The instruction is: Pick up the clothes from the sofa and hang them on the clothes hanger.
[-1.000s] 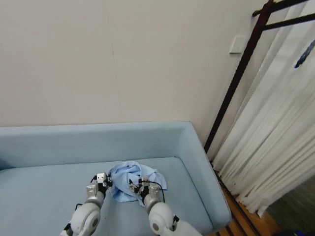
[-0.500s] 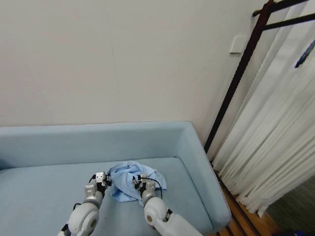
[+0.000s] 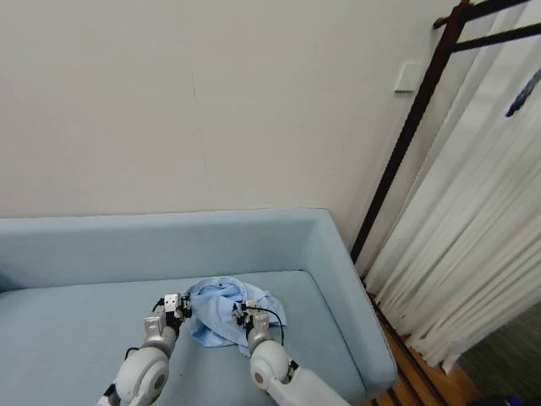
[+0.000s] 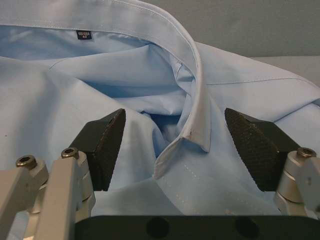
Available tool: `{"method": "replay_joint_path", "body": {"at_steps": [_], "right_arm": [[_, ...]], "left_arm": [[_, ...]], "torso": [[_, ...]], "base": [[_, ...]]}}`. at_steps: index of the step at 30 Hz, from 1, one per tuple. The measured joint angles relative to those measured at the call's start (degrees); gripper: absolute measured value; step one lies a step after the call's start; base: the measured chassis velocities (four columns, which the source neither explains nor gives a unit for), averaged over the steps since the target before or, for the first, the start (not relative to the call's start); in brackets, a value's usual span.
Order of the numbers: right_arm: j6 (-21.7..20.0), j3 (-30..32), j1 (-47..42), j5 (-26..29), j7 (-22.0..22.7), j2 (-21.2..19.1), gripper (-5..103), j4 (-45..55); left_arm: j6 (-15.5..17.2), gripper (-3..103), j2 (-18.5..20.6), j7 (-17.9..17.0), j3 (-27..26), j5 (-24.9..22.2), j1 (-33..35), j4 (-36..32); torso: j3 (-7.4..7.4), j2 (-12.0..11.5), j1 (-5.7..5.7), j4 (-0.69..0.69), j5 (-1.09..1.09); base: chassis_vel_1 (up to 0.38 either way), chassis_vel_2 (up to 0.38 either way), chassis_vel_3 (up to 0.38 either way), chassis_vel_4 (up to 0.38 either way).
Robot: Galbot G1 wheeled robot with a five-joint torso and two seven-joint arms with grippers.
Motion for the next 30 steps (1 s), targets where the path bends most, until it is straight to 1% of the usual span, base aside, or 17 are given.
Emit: {"method": "replay_joint_path", "body": {"at_steps": [3,4,5,7,8,9,10,12,13,14,15,19,20,21,22,24,30], "right_arm": [[-0.1,0.1,0.6,0.1,0.0,0.2,65,-0.9],[-0.2,0.1,0.7,0.2,0.0,0.3,61,-1.2],[-0.2,0.1,0.7,0.2,0.0,0.3,61,-1.2],[-0.3,0.1,0.8,0.5,-0.1,0.1,52,-1.4],[-0.3,-0.1,0.8,0.5,-0.4,-0.3,52,-1.4],[-0.3,-0.3,0.7,0.5,-0.6,-0.5,47,-1.4],[-0.3,-0.3,0.7,0.5,-0.6,-0.5,47,-1.4],[-0.3,-0.8,0.5,0.4,-0.9,-0.8,35,-1.6],[-0.3,-0.9,0.5,0.4,-0.9,-0.8,35,-1.7],[-0.3,-1.0,0.5,0.3,-1.0,-0.8,30,-2.0],[-0.3,-1.0,0.5,0.3,-1.0,-0.8,30,-2.0],[-0.2,-1.1,1.2,0.2,-1.0,-0.7,9,-2.5],[-0.2,-1.1,1.2,0.2,-1.0,-0.7,9,-2.5],[-0.2,-1.1,1.4,0.2,-1.0,-0.8,4,-2.5],[-0.2,-1.1,1.5,0.0,-1.2,-0.9,4,-2.5],[-0.1,-1.1,1.5,-0.9,-2.2,-1.6,1,-2.5],[0.3,-0.5,1.5,-2.6,-3.2,-2.2,0,-2.4]], "left_arm": [[0.0,1,0.0,0.0,0.1,0.0,-0.1,0.0],[0.0,1,0.0,0.1,0.1,0.0,-0.2,0.0],[0.0,1,0.0,0.1,0.1,0.0,-0.2,0.0],[0.0,1,0.0,0.1,0.1,0.0,-0.3,0.1],[-0.1,1,-0.1,0.1,0.1,0.0,-0.3,0.1],[-0.2,1,-0.1,0.1,0.1,0.0,-0.4,0.2],[-0.2,1,-0.1,0.1,0.1,0.0,-0.4,0.2],[-0.3,1,-0.1,0.1,0.1,0.0,-0.5,0.2],[-0.4,1,-0.1,0.1,0.2,0.0,-0.5,0.2],[-0.5,1,-0.2,0.1,0.2,0.0,-0.7,0.2],[-0.5,1,-0.2,0.1,0.2,0.0,-0.7,0.2],[-0.7,1,-0.1,0.8,0.4,0.0,-1.0,0.0],[-0.7,1,-0.1,0.8,0.4,0.0,-1.0,0.0],[-0.7,1,-0.1,0.9,0.4,0.1,-1.0,-0.1],[-0.7,1,-0.1,1.0,0.5,0.1,-1.0,-0.1],[-0.7,1,0.0,1.2,0.5,0.3,-1.0,-0.2],[-0.8,1,0.5,1.3,0.6,0.4,-1.0,-1.0]], "torso": [[0.0,0.0,0.0,0.0,0.0],[0.0,0.0,0.0,0.0,0.0],[0.0,0.0,0.0,0.0,0.0],[0.0,0.0,0.0,0.0,0.0],[0.0,0.0,0.0,0.0,0.0],[0.0,0.0,0.0,0.0,0.0],[0.0,0.0,0.0,0.0,0.0],[0.0,0.0,0.0,0.0,0.0],[0.0,0.0,0.0,0.0,0.0],[0.0,0.0,0.0,0.0,0.0],[0.0,0.0,0.0,0.0,0.0],[0.0,0.0,0.0,0.0,0.0],[0.0,0.0,0.0,0.0,0.0],[0.0,0.0,0.0,0.0,0.0],[0.0,0.0,0.0,0.0,0.0],[0.0,0.0,0.0,0.0,0.0],[0.0,0.0,0.0,0.0,0.0]], "base": [[0.0,0.0,0.0,0.0],[0.0,0.0,0.0,0.0],[0.0,0.0,0.0,0.0],[0.0,0.0,0.0,0.0],[0.0,0.0,0.0,0.0],[0.0,0.0,0.0,0.0],[0.0,0.0,0.0,0.0],[0.0,0.0,0.0,0.0],[0.0,0.0,0.0,0.0],[0.0,0.0,0.0,0.0],[0.0,0.0,0.0,0.0],[0.0,0.0,0.0,0.0],[0.0,0.0,0.0,0.0],[0.0,0.0,0.0,0.0],[0.0,0.0,0.0,0.0],[0.0,0.0,0.0,0.0],[0.0,0.0,0.0,0.0]]}}
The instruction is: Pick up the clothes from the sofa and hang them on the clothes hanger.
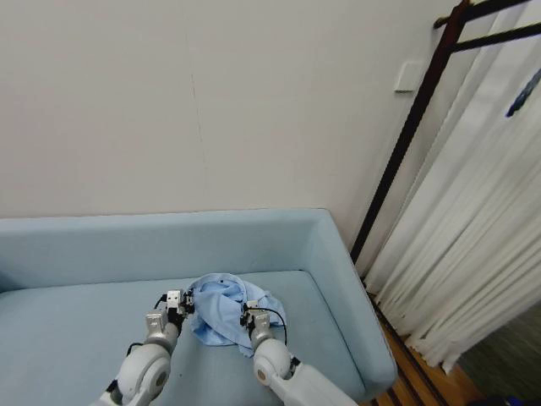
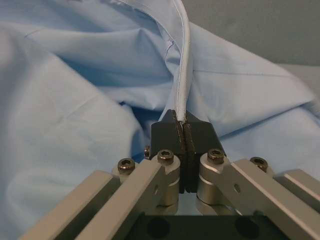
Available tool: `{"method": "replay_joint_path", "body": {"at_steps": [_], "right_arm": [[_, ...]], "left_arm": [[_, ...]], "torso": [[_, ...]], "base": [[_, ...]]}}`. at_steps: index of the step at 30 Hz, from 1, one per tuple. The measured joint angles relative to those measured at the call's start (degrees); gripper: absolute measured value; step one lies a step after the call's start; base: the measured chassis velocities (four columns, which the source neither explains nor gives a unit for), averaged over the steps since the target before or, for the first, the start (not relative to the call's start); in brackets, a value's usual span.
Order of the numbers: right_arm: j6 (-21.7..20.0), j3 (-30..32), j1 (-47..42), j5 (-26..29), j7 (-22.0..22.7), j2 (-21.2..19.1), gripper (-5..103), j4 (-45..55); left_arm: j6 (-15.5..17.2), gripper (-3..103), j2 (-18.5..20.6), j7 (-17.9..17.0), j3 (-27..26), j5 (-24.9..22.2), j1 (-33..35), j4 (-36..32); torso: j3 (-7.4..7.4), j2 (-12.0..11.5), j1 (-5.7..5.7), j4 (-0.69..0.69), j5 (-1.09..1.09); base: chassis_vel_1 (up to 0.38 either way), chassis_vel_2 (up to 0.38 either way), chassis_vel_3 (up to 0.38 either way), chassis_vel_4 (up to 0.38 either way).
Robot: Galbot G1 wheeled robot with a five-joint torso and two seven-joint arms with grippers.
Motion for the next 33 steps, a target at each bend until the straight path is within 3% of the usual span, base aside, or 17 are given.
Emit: {"method": "replay_joint_path", "body": {"at_steps": [7,12,18,23,28,33], "right_arm": [[1.5,2.1,1.8,-1.6,-1.8,-2.1,0,3.2],[3.2,5.3,4.0,-0.8,-5.2,-7.1,0,9.7],[2.7,10.8,9.2,11.6,-9.4,-17.1,0,21.2],[1.3,15.4,11.9,18.3,-11.2,-22.5,0,26.0],[0.5,20.5,14.2,26.3,-14.1,-30.3,0,32.9],[1.3,23.4,15.6,29.1,-16.5,-33.2,0,34.6]], "left_arm": [[-1.5,1,2.4,1.5,-1.2,-0.1,0.1,-2.4],[-3.7,1,7.0,4.2,-5.1,-1.6,0.5,-6.8],[-4.7,1,12.7,4.9,-8.9,-5.4,-0.8,-15.2],[-4.6,1,14.9,4.5,-10.3,-8.1,-1.9,-19.4],[-4.3,1,18.6,3.1,-17.7,-13.2,-2.5,-24.6],[-4.3,1,21.7,2.5,-24.8,-17.2,-1.7,-25.0]], "torso": [[0.0,0.0,0.0,0.0,0.0],[0.0,0.0,0.0,0.0,0.01],[-0.01,0.0,0.0,0.0,0.02],[0.0,0.0,0.0,-0.01,0.01],[-0.01,0.0,0.0,-0.01,0.01],[0.0,0.0,0.0,0.0,0.01]], "base": [[0.0,0.0,0.0,0.0],[0.0,0.0,0.0,0.0],[0.0,0.0,0.0,0.0],[0.0,0.0,0.0,0.0],[0.0,0.0,0.0,0.0],[0.0,0.0,0.0,0.0]]}}
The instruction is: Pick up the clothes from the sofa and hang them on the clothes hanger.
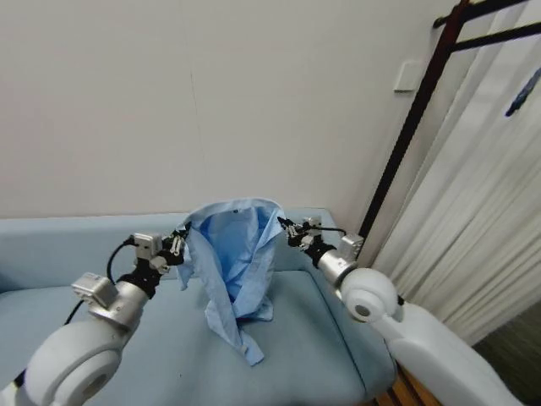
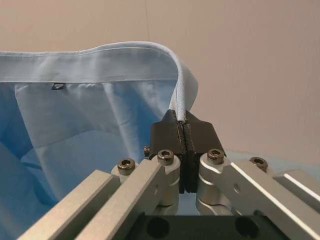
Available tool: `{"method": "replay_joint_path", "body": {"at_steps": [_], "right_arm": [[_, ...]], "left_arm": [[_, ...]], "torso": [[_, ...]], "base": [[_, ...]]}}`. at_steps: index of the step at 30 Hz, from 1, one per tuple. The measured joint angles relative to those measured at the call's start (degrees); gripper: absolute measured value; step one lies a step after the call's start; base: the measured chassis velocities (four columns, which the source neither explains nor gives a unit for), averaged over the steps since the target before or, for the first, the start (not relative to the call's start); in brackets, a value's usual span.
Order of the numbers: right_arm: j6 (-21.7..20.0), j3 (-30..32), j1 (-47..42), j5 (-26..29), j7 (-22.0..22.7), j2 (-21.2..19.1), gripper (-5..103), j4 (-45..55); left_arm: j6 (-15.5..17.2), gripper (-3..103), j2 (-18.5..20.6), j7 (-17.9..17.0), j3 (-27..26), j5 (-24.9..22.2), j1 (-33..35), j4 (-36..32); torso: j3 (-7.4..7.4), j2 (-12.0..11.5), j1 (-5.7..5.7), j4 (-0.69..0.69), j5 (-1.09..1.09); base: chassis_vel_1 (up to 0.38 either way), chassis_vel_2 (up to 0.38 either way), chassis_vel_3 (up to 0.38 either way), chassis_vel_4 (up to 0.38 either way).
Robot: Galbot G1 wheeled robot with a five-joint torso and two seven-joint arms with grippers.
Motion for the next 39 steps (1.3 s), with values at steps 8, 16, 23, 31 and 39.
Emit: {"method": "replay_joint_path", "body": {"at_steps": [8,16,23,31,39], "right_arm": [[-1.8,0.8,12.7,14.1,-0.2,-7.5,0,5.4],[-3.7,1.1,22.9,24.8,1.5,-14.2,0,8.8],[-5.7,1.4,30.8,36.9,1.9,-21.0,0,9.9],[-7.4,2.2,34.9,44.8,0.0,-28.4,0,11.5],[-7.9,2.1,37.9,46.5,-0.8,-30.9,0,10.9]], "left_arm": [[0.7,1,3.3,0.8,-21.2,-12.5,6.1,0.2],[1.2,1,4.4,0.9,-35.4,-22.3,8.4,0.2],[1.7,1,5.9,1.0,-40.9,-27.8,8.5,0.2],[2.7,1,6.6,-0.8,-41.8,-33.1,8.8,0.3],[3.3,1,8.2,-1.3,-40.7,-33.9,8.0,0.3]], "torso": [[0.0,0.0,0.0,0.02,-0.01],[0.0,0.0,0.0,0.0,-0.01],[0.0,0.0,0.0,-0.01,-0.01],[0.0,0.0,0.0,-0.01,0.01],[0.0,0.0,-0.01,0.0,-0.01]], "base": [[0.0,0.0,0.0,0.0],[0.0,0.0,0.0,0.0],[0.0,0.0,0.0,0.0],[0.0,0.0,0.0,0.0],[0.0,0.0,0.0,0.0]]}}
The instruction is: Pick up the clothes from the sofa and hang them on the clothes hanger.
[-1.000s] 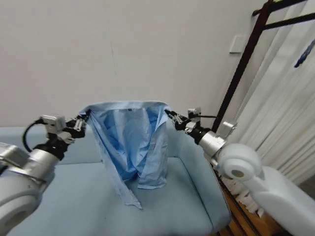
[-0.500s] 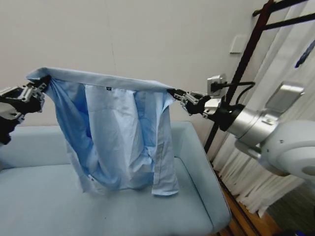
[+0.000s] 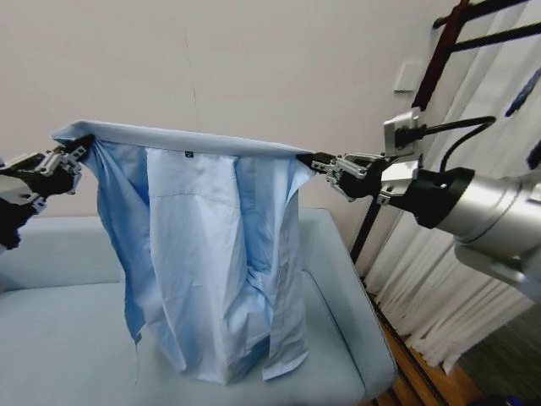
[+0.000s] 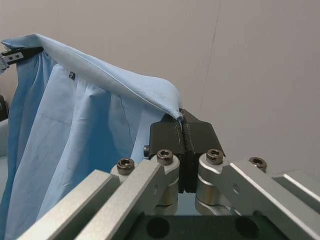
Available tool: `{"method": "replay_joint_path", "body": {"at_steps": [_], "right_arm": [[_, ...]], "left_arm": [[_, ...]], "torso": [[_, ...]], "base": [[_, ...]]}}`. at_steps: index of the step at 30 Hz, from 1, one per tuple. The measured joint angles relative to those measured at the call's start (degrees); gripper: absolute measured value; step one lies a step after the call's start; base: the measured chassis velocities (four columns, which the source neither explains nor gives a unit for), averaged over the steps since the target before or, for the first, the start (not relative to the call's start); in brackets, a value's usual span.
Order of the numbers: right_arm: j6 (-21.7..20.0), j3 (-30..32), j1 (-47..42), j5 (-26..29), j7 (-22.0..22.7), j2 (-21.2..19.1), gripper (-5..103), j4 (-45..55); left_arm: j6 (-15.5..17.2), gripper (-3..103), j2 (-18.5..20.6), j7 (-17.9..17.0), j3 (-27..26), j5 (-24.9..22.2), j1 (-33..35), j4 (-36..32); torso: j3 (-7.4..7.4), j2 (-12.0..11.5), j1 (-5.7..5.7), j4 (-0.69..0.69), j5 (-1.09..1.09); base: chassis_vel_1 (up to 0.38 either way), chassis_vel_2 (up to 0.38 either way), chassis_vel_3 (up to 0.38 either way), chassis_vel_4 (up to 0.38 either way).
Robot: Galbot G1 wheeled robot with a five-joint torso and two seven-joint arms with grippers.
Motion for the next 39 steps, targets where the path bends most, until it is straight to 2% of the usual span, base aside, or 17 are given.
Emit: {"method": "replay_joint_path", "body": {"at_steps": [5,9,10,15,17,18,20,22,23,26,27,31,33,35,36,37,39], "right_arm": [[0.0,0.0,-0.1,-0.4,-1.3,-0.8,0,-0.5],[0.0,-0.2,-0.3,1.9,-1.4,-1.5,0,1.4],[0.0,-0.2,-0.3,1.9,-1.4,-1.5,0,1.4],[-0.5,-0.2,1.2,7.5,-1.9,-5.8,0,2.7],[-0.5,-0.1,1.3,8.0,-2.1,-6.3,0,2.7],[-0.9,-0.1,1.7,9.5,-2.7,-8.6,0,2.3],[-1.3,-0.1,1.8,10.0,-3.1,-10.3,0,1.9],[-1.4,-0.1,1.8,10.1,-3.0,-10.7,0,1.9],[-1.5,-0.2,1.8,10.4,-2.3,-11.0,0,1.9],[-2.2,-0.9,1.2,10.7,-0.1,-10.4,0,2.3],[-2.2,-0.9,1.2,10.7,-0.1,-10.4,0,2.3],[-4.3,-1.9,0.6,10.6,2.2,-7.6,0,1.1],[-4.5,-2.0,0.6,10.6,2.5,-7.1,0,0.9],[-4.3,-2.2,0.3,9.7,4.2,-5.4,0,0.5],[-3.8,-2.2,0.3,9.0,4.5,-4.8,0,0.2],[-3.2,-2.2,0.2,7.7,4.6,-4.0,0,-0.5],[-3.0,-2.2,0.2,6.8,4.6,-3.5,0,-0.8]], "left_arm": [[-0.4,1,0.9,3.4,1.7,0.2,-0.4,0.4],[-0.4,1,2.1,4.3,2.1,-5.9,-0.2,0.3],[-0.4,1,2.1,4.3,2.1,-5.9,-0.2,0.3],[0.2,1,7.2,0.5,-0.1,-12.3,-0.2,0.3],[0.2,1,7.8,0.0,-0.6,-13.0,-0.3,0.3],[0.7,1,10.8,-2.5,-2.7,-17.4,-0.7,0.3],[1.0,1,13.6,-4.5,-4.7,-23.0,-1.1,0.3],[1.1,1,14.3,-5.0,-5.0,-24.4,-1.2,0.2],[1.2,1,15.6,-6.0,-5.3,-27.1,-1.3,0.2],[1.4,1,16.4,-9.8,-2.0,-29.7,-2.1,0.2],[1.4,1,16.4,-9.8,-2.0,-29.7,-2.1,0.2],[2.9,1,15.6,-14.8,8.9,-31.1,-8.5,0.2],[3.1,1,15.4,-15.2,10.9,-31.1,-10.1,0.2],[3.3,1,14.6,-15.8,17.5,-30.0,-16.2,0.2],[3.3,1,14.4,-15.5,18.9,-28.7,-17.8,0.2],[3.1,1,14.1,-14.1,21.4,-25.2,-20.0,0.2],[2.8,1,14.0,-13.3,22.5,-23.1,-20.6,0.2]], "torso": [[0.0,0.0,0.0,0.0,0.01],[0.0,0.0,0.0,0.01,0.0],[0.0,0.0,0.0,0.01,0.0],[0.0,0.0,0.0,0.01,0.0],[0.0,0.0,0.0,0.0,0.0],[0.0,0.0,0.0,-0.01,0.0],[0.0,0.0,0.0,-0.02,0.02],[0.0,0.0,0.0,-0.02,0.03],[-0.01,0.0,0.0,-0.03,0.04],[0.0,0.0,0.0,0.01,0.0],[0.0,0.0,0.0,0.01,0.0],[0.01,0.0,0.0,0.02,0.0],[0.0,0.0,0.01,0.02,0.0],[0.01,0.0,0.01,-0.01,0.0],[0.0,0.0,0.01,-0.01,0.0],[0.0,0.0,0.0,0.0,0.01],[0.0,0.0,0.0,-0.01,0.01]], "base": [[0.0,0.0,0.0,0.0],[0.0,0.0,0.0,0.0],[0.0,0.0,0.0,0.0],[0.0,0.0,0.0,0.0],[0.0,0.0,0.0,0.0],[0.0,0.0,0.0,0.0],[0.0,0.0,0.0,0.0],[0.0,0.0,0.0,0.0],[0.0,0.0,0.0,0.0],[0.0,0.0,0.0,0.0],[0.0,0.0,0.0,0.0],[0.0,0.0,0.0,0.0],[0.0,0.0,0.0,0.0],[0.0,0.0,0.0,0.0],[0.0,0.0,0.0,0.0],[0.0,0.0,0.0,0.0],[0.0,0.0,0.0,0.0]]}}
